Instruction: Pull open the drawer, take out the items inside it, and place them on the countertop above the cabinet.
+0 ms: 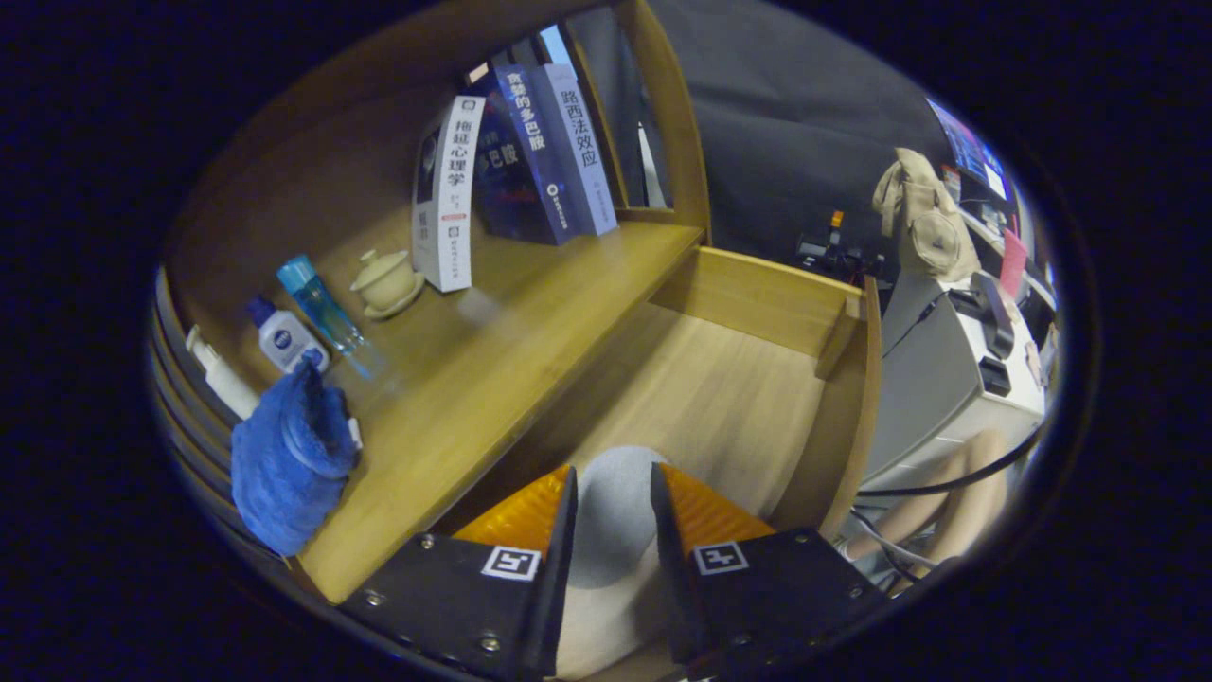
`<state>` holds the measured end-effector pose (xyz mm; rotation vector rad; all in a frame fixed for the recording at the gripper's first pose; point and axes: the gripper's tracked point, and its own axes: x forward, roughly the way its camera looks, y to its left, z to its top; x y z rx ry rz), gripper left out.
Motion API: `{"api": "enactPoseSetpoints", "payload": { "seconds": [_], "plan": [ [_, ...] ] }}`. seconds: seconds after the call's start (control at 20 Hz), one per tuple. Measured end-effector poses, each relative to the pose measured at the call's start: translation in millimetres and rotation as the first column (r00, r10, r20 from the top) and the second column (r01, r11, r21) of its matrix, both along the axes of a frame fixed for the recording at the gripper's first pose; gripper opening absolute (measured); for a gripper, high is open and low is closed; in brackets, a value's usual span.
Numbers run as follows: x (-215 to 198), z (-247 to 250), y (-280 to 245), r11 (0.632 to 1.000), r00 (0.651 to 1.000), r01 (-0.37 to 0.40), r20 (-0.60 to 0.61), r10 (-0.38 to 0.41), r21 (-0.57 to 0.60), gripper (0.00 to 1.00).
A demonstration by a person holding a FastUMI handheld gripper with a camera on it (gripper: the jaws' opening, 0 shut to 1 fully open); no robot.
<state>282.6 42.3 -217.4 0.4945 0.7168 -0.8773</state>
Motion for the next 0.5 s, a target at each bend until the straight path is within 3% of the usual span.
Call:
{"api": "enactPoseSetpoints", "payload": {
  "seconds": [0.15, 0.4, 0.5],
  "plan": [
    [15, -4, 10, 1.000, 1.000, -0.002, 0.018, 0.002, 0.020, 0.44],
    [16, -35, 28, 0.994, 0.997, 0.003, -0.080, 0.006, 0.111, 0.44],
    [19, -34, 23, 0.997, 0.996, -0.005, -0.091, 0.013, 0.083, 0.45]
  ]
}}
